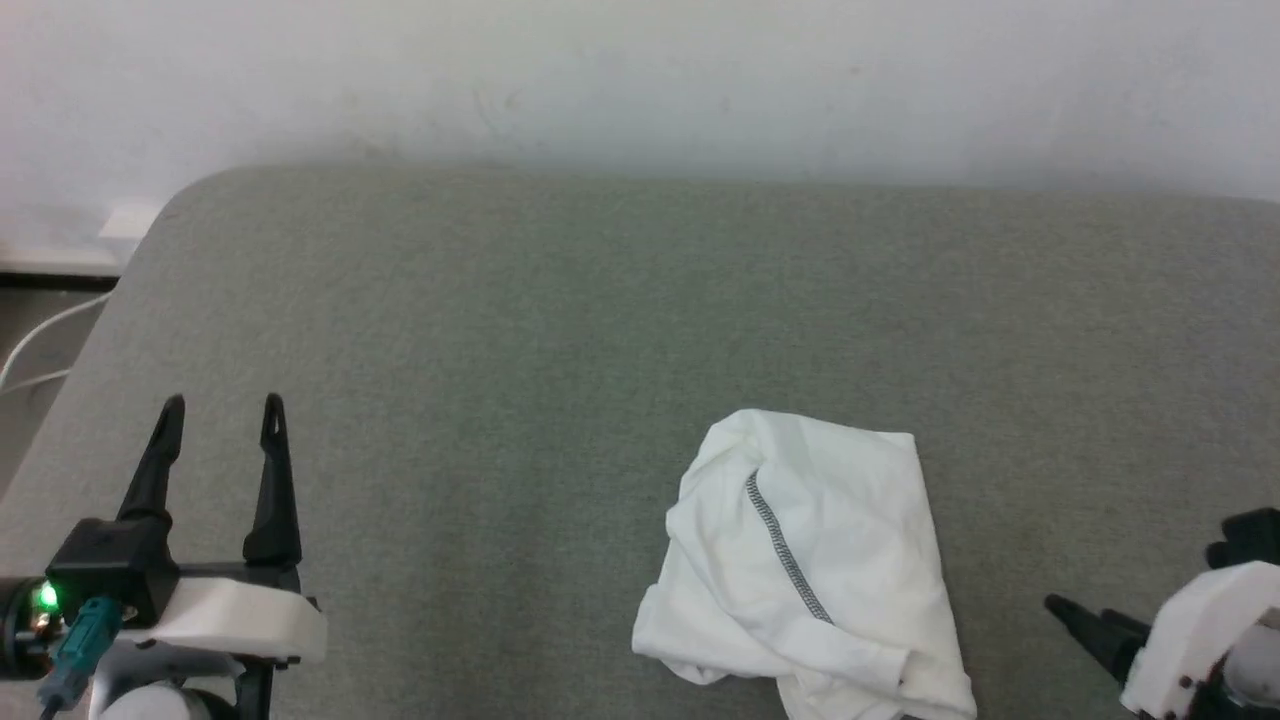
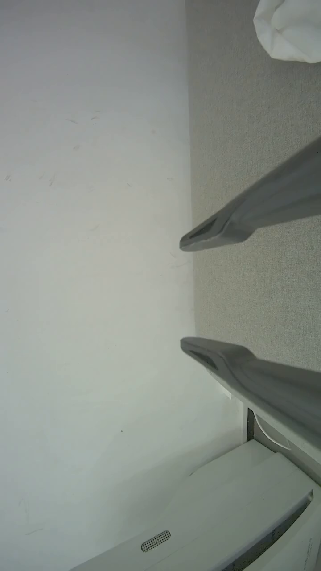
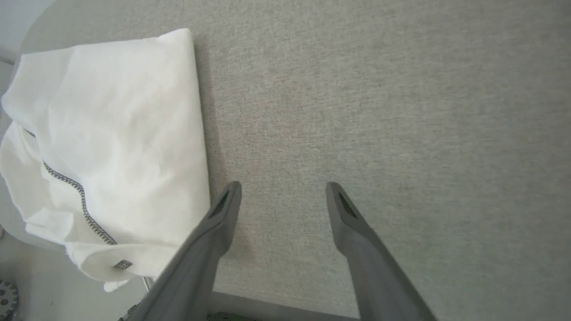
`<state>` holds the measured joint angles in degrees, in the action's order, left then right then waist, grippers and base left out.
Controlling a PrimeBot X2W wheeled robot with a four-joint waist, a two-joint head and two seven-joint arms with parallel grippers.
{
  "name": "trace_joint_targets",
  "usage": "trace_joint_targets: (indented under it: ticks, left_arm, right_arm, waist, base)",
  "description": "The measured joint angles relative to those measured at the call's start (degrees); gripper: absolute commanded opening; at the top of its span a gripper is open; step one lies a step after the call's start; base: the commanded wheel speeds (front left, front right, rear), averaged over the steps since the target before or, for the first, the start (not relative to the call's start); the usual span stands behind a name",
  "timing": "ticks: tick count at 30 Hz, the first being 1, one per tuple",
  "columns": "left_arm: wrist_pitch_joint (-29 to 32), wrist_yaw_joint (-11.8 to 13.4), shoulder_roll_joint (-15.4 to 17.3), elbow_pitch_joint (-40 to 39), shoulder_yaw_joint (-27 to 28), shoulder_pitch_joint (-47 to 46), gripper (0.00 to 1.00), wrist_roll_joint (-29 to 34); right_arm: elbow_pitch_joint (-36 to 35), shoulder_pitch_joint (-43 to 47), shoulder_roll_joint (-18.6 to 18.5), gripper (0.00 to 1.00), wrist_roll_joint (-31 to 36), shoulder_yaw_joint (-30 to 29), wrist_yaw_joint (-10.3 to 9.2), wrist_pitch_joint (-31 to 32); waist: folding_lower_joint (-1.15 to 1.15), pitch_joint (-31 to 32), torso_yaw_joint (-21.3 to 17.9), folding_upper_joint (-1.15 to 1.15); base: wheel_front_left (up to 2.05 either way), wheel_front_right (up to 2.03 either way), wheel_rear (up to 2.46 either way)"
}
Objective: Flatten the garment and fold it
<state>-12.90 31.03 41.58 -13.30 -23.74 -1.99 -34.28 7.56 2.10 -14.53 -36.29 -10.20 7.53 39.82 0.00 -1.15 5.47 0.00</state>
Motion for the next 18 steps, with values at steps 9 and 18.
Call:
trace_joint_targets:
  ticks: [9,18]
  left_arm:
    - [-1.77,-5.12,-4.47,1.64,1.19,-3.77,1.0,2.43]
    - [-1.82,-12.01,-10.28,0.74,8.26,-5.25,1.0,11.14]
  right_arm:
    - [10.89,-9.65,7.65,1.0,-5.17,-1.92,0.0,9.31]
    - [17.53,-15.15,10.07,1.0,-3.82,-4.0,0.09,15.77]
  waist:
    - [0.01,-2.39,3.63,0.0]
    - [0.01,-5.25,6.51,0.0]
  base:
    - [0.0,0.0,0.0]
    - [0.0,0.0,0.0]
